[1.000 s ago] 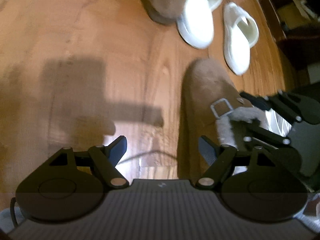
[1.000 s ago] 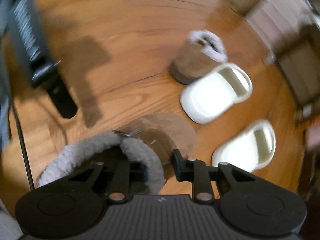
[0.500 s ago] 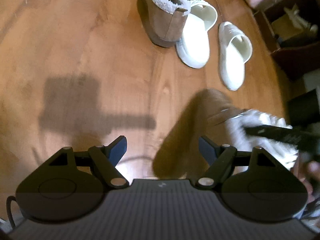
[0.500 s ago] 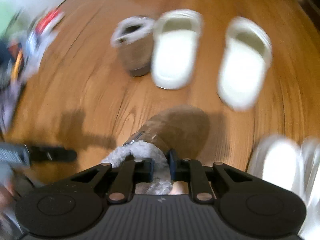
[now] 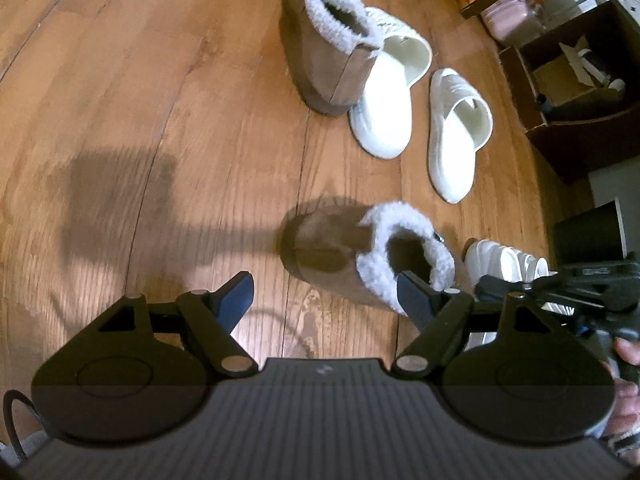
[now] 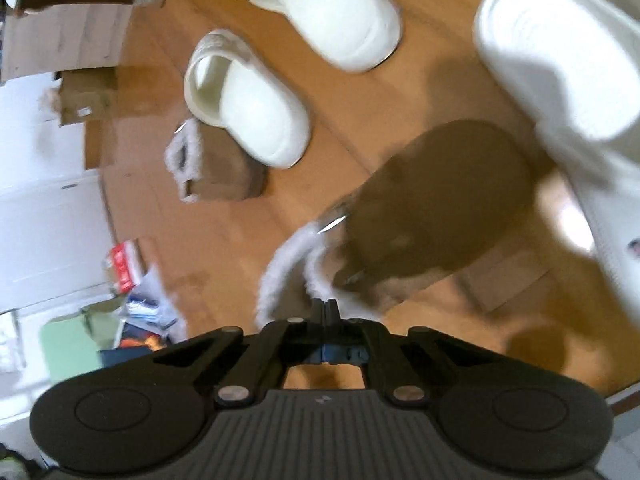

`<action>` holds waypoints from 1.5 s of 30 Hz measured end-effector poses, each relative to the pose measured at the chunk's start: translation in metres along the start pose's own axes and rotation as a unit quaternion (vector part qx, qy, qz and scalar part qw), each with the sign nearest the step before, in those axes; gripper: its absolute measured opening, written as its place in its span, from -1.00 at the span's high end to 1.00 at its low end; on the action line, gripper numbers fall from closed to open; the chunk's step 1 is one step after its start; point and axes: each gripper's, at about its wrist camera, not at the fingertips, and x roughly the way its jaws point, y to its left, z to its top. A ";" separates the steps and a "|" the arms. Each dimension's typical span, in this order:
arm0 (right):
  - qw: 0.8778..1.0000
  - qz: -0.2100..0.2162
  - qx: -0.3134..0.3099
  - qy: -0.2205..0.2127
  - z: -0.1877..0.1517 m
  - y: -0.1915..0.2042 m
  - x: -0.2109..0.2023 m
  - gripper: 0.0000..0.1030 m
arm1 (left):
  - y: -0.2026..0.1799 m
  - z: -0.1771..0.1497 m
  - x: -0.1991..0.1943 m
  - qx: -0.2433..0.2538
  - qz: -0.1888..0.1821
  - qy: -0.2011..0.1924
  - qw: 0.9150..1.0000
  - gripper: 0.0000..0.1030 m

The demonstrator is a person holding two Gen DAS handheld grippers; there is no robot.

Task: Organize scattered shoes
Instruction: 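Carry the brown clog with the right tool to the white clogs and release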

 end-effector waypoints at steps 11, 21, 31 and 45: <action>0.742 -0.259 -0.618 -0.012 -0.066 0.079 0.021 -0.76 | 0.014 -0.006 0.034 -0.082 -0.108 0.091 0.987 -0.57; 0.555 -0.314 -0.766 0.085 -0.081 0.058 0.078 -0.76 | 0.016 -0.012 0.052 -0.124 -0.169 0.127 0.970 -0.59; 0.574 -0.317 -0.746 0.119 -0.044 0.052 0.098 -0.76 | 0.013 -0.011 0.057 -0.097 -0.096 0.114 0.984 -0.60; 0.753 -0.291 -0.584 0.089 -0.022 0.066 0.102 -0.55 | 0.021 -0.007 0.049 -0.100 -0.071 0.094 0.988 -0.60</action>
